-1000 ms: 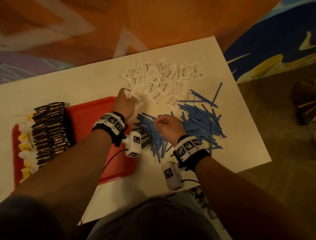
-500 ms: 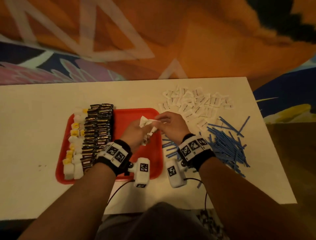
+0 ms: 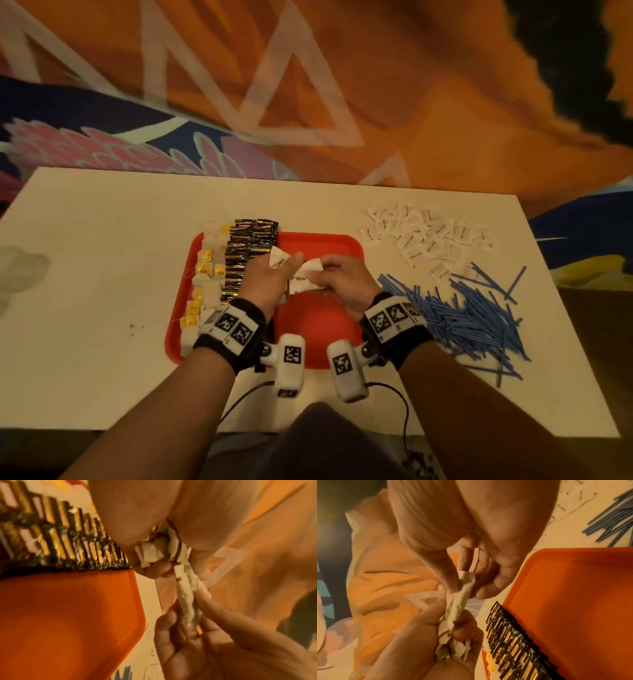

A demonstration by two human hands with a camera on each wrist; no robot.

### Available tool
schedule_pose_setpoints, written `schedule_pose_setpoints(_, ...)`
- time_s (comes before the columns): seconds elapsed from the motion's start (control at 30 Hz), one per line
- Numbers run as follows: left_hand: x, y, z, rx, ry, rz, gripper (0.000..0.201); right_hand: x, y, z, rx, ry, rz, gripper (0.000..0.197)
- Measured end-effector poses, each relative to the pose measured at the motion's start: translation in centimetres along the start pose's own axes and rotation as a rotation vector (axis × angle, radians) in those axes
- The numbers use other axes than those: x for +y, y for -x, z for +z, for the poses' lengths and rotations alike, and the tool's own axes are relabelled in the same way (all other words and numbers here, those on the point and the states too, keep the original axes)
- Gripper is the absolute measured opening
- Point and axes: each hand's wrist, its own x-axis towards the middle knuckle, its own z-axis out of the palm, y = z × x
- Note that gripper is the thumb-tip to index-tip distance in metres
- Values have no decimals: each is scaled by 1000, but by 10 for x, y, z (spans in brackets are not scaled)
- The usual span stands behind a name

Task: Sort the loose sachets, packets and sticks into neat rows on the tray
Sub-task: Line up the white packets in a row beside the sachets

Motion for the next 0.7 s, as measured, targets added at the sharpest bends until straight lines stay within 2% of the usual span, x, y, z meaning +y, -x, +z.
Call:
schedule_pose_setpoints(0.07,2,1,-9,25,-30,36,22,-2,1,12,-2,-56,18,13)
schedule_pose_setpoints(0.17,3,1,-23,-5,41,-20,29,-5,0,26,74,-121,4,7)
schedule_pose_setpoints(0.23,0,5,-29,-70,-3,-1,20,-6,-2,32,121,-137,3,3)
schedule_pose_setpoints(0.3,-2,8,-33,-86,-26,46,7,-4,-3,36,138,-198,52,8)
schedule_pose_setpoints(0.37,-3,7,-35,-66,-19,76,5,-2,-3,39,150,-291,110,13)
schedule_pose_setpoints(0.47,-3,5,-35,-47,3,84,7,0,-3,42,145,-346,119,14)
schedule_pose_setpoints(0.6,-2,1,-37,-11,46,31,9,4,0,41,85,-240,55,9)
schedule_pose_setpoints(0.7,-3,-7,-40,36,81,-16,20,7,-1,38,97,-142,28,15)
